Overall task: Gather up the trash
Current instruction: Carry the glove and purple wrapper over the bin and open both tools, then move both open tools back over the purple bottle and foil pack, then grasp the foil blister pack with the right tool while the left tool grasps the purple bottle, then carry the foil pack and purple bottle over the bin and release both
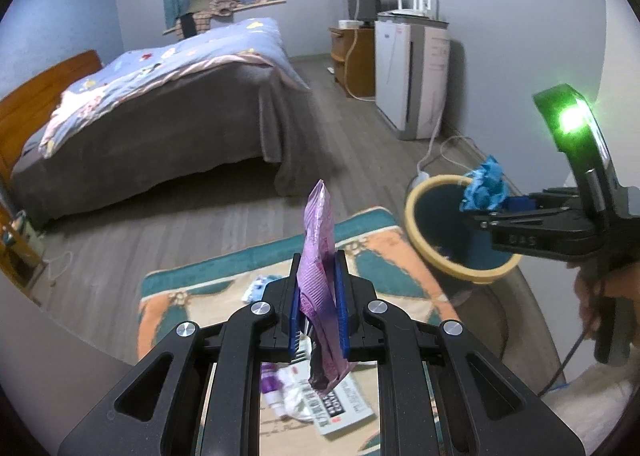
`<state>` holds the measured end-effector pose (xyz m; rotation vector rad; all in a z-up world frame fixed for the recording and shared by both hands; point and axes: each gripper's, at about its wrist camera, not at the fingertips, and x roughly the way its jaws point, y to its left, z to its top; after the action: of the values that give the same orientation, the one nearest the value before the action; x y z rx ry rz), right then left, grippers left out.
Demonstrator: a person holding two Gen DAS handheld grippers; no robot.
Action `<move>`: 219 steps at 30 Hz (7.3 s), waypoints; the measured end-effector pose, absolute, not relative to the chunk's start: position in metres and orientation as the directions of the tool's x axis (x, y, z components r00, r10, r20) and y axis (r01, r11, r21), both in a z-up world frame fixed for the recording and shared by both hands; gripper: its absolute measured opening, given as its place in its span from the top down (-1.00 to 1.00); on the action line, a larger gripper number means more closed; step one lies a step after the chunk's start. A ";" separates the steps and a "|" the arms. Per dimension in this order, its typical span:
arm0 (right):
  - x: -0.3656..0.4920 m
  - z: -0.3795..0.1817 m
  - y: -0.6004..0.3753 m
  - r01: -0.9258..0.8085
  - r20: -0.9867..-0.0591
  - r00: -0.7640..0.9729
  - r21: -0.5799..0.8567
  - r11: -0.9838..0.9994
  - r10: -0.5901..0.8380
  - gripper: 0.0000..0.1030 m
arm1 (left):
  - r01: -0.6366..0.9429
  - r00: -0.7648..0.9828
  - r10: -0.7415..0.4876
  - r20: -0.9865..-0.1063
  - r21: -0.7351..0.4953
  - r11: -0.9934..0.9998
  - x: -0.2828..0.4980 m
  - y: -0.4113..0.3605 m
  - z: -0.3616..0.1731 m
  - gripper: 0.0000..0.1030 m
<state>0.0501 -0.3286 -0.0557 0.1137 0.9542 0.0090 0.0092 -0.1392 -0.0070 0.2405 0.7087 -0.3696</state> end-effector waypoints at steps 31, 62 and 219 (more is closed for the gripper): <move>0.070 -0.083 -0.402 0.143 -0.833 0.553 0.063 0.988 -0.027 0.14 | 0.515 0.523 -0.334 -0.784 -0.022 0.857 0.042 -0.229 -0.054 0.70; 0.073 -0.122 -0.495 0.464 -0.854 0.478 0.046 0.884 -0.207 -0.26 | 0.633 0.491 -0.438 -0.753 -0.037 0.773 0.126 -0.348 -0.056 0.05; 0.094 -0.107 -0.298 -0.098 -0.853 0.522 -0.049 0.994 0.009 -0.41 | 0.209 0.621 -0.110 -0.776 0.029 0.978 0.070 -0.060 -0.089 0.35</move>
<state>0.0938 -0.2982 -0.1069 -0.0948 1.0200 0.0643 0.0703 -0.0600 -0.0888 0.1205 0.8825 -0.1835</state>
